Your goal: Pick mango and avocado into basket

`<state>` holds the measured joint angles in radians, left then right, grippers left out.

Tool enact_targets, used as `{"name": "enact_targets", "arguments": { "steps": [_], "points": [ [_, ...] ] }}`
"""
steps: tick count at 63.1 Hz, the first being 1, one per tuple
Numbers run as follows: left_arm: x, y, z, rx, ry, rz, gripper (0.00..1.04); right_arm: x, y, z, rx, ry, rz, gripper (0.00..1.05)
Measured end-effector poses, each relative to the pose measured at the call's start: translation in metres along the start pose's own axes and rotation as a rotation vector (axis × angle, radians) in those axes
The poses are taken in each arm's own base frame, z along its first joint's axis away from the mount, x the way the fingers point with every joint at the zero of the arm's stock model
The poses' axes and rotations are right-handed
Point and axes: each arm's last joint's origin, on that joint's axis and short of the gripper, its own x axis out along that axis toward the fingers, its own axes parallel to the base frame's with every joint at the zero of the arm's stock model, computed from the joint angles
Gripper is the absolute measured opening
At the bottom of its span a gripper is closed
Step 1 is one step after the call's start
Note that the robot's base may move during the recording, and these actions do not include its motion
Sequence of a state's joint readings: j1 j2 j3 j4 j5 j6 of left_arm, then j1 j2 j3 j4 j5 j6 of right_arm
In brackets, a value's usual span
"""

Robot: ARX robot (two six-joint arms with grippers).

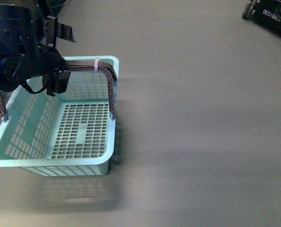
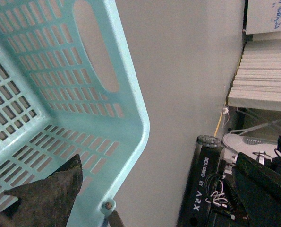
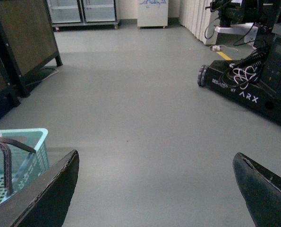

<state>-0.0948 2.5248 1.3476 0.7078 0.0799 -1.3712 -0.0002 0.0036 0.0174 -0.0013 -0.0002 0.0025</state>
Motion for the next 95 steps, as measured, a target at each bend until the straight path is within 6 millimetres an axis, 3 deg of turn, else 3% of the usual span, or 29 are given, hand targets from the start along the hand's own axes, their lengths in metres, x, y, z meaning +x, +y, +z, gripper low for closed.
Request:
{"name": "enact_targets", "arguments": {
  "steps": [13, 23, 29, 31, 34, 41, 49, 59, 75, 83, 95],
  "points": [
    [0.005, 0.001, 0.004, 0.010, -0.016, 0.033, 0.54, 0.000, 0.000, 0.000, 0.000, 0.000, 0.000, 0.96],
    [0.003, -0.001, 0.004, 0.006, -0.016, 0.068, 0.44, 0.000, 0.000, 0.000, 0.000, 0.000, 0.000, 0.96],
    [-0.010, 0.000, 0.002, 0.017, -0.018, 0.089, 0.38, 0.000, 0.000, 0.000, 0.000, 0.000, 0.000, 0.96],
    [-0.019, -0.002, -0.001, 0.007, -0.035, 0.099, 0.33, 0.000, 0.000, 0.000, 0.000, 0.000, 0.000, 0.96],
    [-0.036, -0.006, -0.005, 0.013, -0.016, 0.106, 0.32, 0.000, 0.000, 0.000, 0.000, 0.000, 0.000, 0.96],
    [-0.091, -0.039, -0.014, 0.001, 0.026, 0.057, 0.31, 0.000, 0.000, 0.000, 0.000, 0.000, 0.000, 0.96],
    [-0.147, -0.067, -0.020, 0.049, 0.073, 0.003, 0.14, 0.000, 0.000, 0.000, 0.000, 0.000, 0.000, 0.96],
    [-0.202, -0.077, -0.023, 0.124, 0.068, -0.039, 0.11, 0.000, 0.000, 0.000, 0.000, 0.000, 0.000, 0.96],
    [-0.317, -0.087, -0.014, 0.042, -0.015, -0.248, 0.10, 0.000, 0.000, 0.000, 0.000, 0.000, 0.000, 0.96],
    [-0.344, -0.094, -0.005, 0.012, -0.073, -0.350, 0.10, 0.000, 0.000, 0.000, 0.000, 0.000, 0.000, 0.96],
    [-0.347, -0.094, -0.004, 0.008, -0.071, -0.358, 0.10, 0.000, 0.000, 0.000, 0.000, 0.000, 0.000, 0.96]
  ]
}}
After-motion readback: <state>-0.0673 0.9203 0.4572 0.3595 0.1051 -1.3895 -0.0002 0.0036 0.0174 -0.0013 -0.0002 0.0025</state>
